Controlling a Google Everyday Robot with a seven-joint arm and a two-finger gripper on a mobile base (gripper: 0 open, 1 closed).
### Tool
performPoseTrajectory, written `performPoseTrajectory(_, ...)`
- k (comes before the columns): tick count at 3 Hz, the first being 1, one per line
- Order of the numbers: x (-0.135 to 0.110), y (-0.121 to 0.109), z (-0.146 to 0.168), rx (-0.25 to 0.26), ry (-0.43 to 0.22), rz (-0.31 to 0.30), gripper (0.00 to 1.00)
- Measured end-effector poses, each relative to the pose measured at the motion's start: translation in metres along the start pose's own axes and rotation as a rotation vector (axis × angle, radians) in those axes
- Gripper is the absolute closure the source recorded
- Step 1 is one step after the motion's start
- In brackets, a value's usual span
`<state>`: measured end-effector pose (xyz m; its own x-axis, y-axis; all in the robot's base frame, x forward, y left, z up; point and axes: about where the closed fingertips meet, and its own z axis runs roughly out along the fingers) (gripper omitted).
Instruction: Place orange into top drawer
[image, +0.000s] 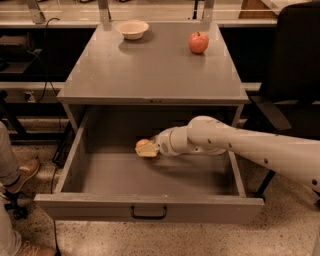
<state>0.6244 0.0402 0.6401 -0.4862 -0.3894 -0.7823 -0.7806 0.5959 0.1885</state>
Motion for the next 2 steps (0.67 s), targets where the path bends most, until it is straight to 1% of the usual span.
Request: performPoseTrajectory(2,0.0046,0.0042,0.0095,-0.005,0.001,0.004,0.06)
